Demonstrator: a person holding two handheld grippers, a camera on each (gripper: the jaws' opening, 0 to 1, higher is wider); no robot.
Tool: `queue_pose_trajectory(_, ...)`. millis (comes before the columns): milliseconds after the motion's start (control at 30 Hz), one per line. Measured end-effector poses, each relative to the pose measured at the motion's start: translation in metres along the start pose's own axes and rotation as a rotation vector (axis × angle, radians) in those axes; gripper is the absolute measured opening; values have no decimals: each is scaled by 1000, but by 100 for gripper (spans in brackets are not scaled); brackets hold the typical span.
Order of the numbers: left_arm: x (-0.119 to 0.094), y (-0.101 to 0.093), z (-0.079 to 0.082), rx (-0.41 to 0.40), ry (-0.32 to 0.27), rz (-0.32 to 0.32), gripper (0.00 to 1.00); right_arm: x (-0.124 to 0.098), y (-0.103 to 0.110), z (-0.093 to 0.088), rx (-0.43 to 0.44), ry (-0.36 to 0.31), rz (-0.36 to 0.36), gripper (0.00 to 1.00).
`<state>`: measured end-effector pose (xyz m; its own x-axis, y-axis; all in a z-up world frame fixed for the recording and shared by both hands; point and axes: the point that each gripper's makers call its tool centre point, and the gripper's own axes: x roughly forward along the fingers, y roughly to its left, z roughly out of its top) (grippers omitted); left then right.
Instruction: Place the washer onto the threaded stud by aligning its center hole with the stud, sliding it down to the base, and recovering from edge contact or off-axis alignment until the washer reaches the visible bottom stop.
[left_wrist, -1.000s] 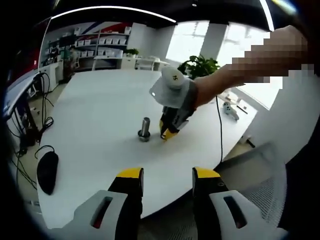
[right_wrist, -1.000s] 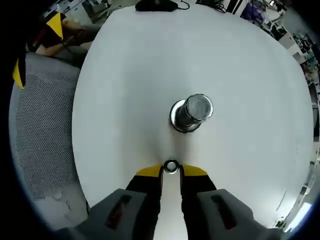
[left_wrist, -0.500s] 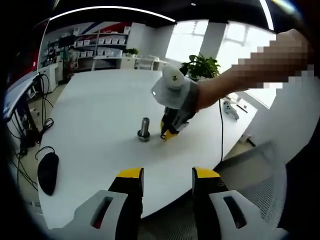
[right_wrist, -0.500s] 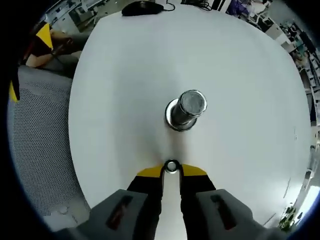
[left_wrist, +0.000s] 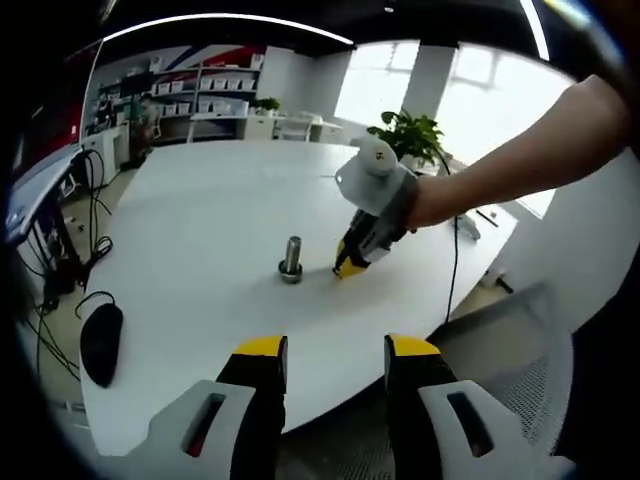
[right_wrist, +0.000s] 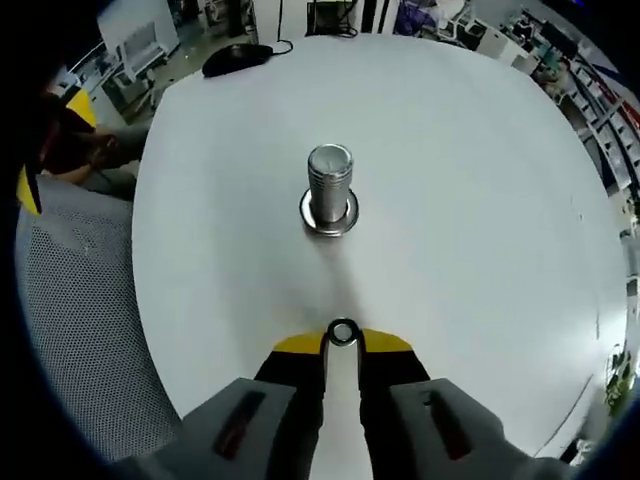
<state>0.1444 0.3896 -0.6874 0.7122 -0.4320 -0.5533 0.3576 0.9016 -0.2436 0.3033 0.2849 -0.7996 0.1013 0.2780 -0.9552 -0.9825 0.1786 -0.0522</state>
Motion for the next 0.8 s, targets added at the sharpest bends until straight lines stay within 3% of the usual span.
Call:
queue_pose_trajectory(67, 0, -1, 0, 2, 1, -4, 37, -8, -3, 1, 61, -45, -5, 13)
queue_pose_trajectory(200, 2, -4, 0, 8, 1, -11, 37, -25, -12, -3, 69, -58, -23, 13)
queue_pose_trajectory(467, 6, -12, 4, 14, -9, -33, 37, -54, -27, 7, 79, -122, -72, 13)
queue_pose_trajectory(800, 5, -13, 5, 27, -13, -46, 37, -70, -43, -3, 53, -111, -130, 13)
